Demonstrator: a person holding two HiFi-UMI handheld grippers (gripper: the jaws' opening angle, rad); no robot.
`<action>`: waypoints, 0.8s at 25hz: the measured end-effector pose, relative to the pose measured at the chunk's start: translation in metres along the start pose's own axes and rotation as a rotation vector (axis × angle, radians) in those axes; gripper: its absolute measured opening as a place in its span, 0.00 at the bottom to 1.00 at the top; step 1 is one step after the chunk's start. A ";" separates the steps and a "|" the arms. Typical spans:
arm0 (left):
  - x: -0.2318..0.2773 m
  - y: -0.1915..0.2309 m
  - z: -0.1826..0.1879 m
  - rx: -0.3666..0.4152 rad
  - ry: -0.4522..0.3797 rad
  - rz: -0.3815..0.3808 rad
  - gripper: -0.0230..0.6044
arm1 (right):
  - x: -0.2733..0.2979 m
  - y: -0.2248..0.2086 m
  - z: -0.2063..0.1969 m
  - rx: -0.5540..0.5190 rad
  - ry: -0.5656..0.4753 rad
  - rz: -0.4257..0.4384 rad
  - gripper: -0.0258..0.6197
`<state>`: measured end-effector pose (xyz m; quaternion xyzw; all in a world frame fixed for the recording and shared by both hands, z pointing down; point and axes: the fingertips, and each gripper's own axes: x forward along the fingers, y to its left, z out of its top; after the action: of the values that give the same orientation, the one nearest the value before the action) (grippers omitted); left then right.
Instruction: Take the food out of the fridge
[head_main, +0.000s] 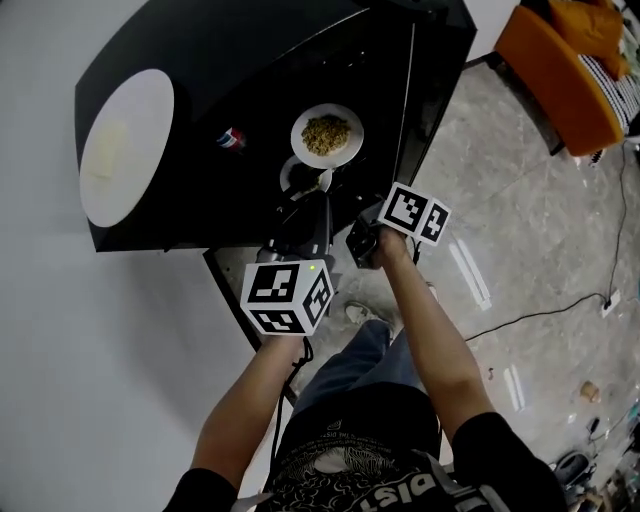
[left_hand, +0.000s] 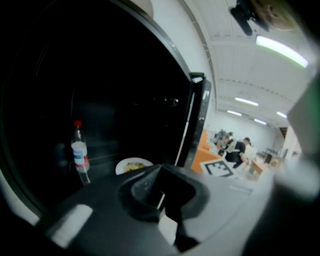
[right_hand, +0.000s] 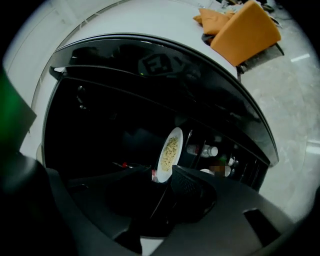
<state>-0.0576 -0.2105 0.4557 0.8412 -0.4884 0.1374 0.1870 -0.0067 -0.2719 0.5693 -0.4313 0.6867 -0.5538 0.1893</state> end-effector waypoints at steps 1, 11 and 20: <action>0.000 0.002 -0.002 0.004 0.007 -0.002 0.04 | 0.006 -0.005 0.001 0.031 -0.007 0.005 0.19; -0.003 0.028 -0.013 0.017 0.040 0.012 0.04 | 0.040 -0.025 0.013 0.154 -0.048 -0.020 0.20; -0.007 0.035 -0.010 0.001 0.034 0.017 0.04 | 0.042 -0.035 0.011 0.317 -0.065 -0.026 0.06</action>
<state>-0.0917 -0.2162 0.4683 0.8347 -0.4921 0.1536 0.1936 -0.0083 -0.3126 0.6069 -0.4224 0.5786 -0.6434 0.2698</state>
